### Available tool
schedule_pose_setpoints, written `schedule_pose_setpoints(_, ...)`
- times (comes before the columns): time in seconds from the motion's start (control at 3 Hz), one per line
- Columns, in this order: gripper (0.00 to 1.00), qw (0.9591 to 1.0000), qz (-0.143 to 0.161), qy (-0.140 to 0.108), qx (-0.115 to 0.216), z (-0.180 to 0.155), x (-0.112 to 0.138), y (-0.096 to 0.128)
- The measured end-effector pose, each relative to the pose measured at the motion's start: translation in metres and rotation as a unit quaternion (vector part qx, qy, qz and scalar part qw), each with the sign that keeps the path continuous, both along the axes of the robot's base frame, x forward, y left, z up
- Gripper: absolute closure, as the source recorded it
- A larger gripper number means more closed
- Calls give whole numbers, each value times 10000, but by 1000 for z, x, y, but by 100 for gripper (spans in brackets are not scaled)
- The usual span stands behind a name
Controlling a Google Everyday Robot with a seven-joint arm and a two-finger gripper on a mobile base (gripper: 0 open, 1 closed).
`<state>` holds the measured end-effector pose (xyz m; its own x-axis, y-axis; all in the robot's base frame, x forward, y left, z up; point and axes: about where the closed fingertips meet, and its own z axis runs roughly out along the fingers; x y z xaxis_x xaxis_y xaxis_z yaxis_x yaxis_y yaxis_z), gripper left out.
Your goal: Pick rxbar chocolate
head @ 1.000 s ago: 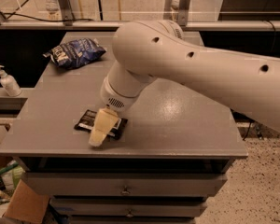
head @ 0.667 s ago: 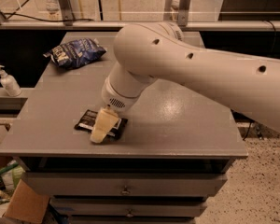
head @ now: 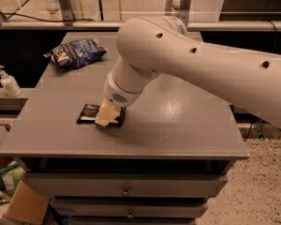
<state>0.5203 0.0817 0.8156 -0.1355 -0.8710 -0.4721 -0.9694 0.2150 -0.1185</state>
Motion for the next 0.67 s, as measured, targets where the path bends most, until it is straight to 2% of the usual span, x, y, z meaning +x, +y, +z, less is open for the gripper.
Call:
schedule_pose_setpoints(0.33, 88, 10000, -2, 0, 0, 4, 0, 0)
schedule_pose_setpoints(0.67, 100, 9999, -160, -26, 34, 18, 9, -14)
